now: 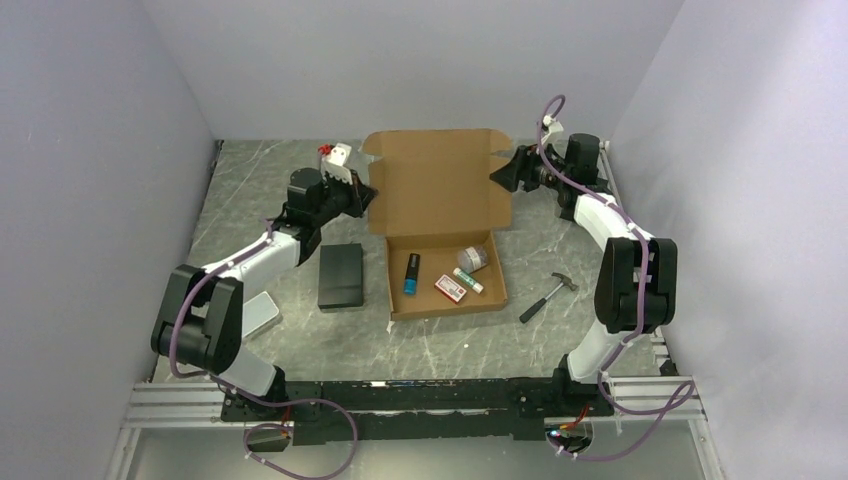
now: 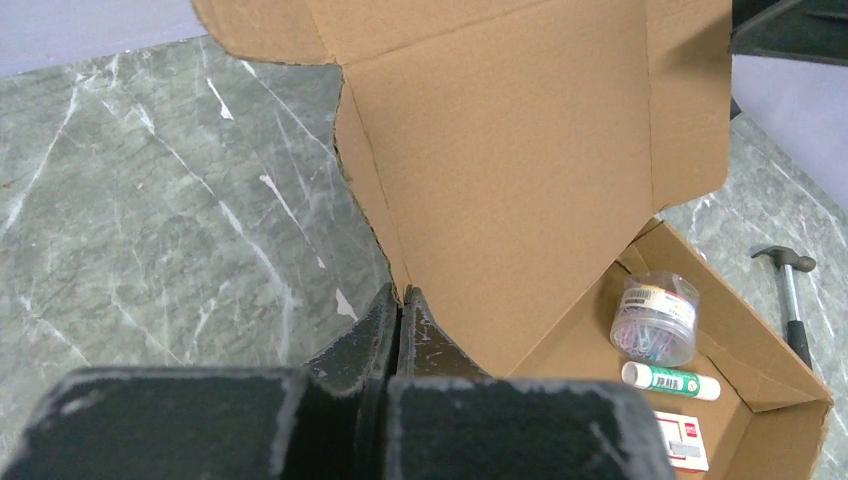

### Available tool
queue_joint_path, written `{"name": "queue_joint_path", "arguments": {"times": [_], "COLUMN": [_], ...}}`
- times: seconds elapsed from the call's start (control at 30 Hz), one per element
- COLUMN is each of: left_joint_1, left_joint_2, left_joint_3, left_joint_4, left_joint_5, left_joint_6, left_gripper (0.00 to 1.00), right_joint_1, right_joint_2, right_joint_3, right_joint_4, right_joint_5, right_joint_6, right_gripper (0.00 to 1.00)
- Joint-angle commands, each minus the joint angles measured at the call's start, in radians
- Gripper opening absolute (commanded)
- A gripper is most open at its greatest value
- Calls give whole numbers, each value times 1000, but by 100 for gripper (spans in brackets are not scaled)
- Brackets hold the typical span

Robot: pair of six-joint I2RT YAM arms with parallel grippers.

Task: Fold the paper box

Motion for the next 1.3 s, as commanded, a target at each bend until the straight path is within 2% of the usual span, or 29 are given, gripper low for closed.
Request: {"name": "queue_joint_path", "arguments": {"times": [0.0, 0.33, 0.4, 0.5, 0.6, 0.7, 0.8, 1.03, 1.13, 1.27], "left_joint_1": [-13, -33, -33, -34, -32, -29, -17, 57, 115, 157], "left_joint_2": [-53, -66, -75, -92, -112, -123, -118, -71, -65, -25], "left_joint_3": [-23, -32, -32, -33, -29, -12, 32, 103, 93, 92], "left_joint_4": [60, 56, 51, 34, -3, -52, -135, -232, -197, -91], "left_joint_5": [-7, -36, -43, -61, -90, -103, -107, -73, -1, 156], "left_joint_6": [45, 44, 32, -10, -55, -97, -131, -176, -205, -230], "left_gripper": [0, 0, 0, 10, 33, 48, 54, 58, 69, 78], "right_joint_1": [-8, 2, 7, 9, 7, 7, 7, 8, 7, 6], "right_joint_2": [-7, -43, -58, -108, -172, -216, -234, -250, -260, -268], "right_joint_3": [52, 33, 12, -46, -103, -148, -168, -194, -199, -205], "right_joint_4": [-38, -33, -20, 25, 65, 97, 111, 128, 132, 138], "right_joint_5": [85, 93, 101, 137, 167, 169, 160, 150, 149, 144], "right_joint_6": [-29, -45, -42, -53, -78, -103, -109, -123, -124, -124], "right_gripper": [60, 9, 5, 1, 0, 0, 0, 0, 0, 0]}}
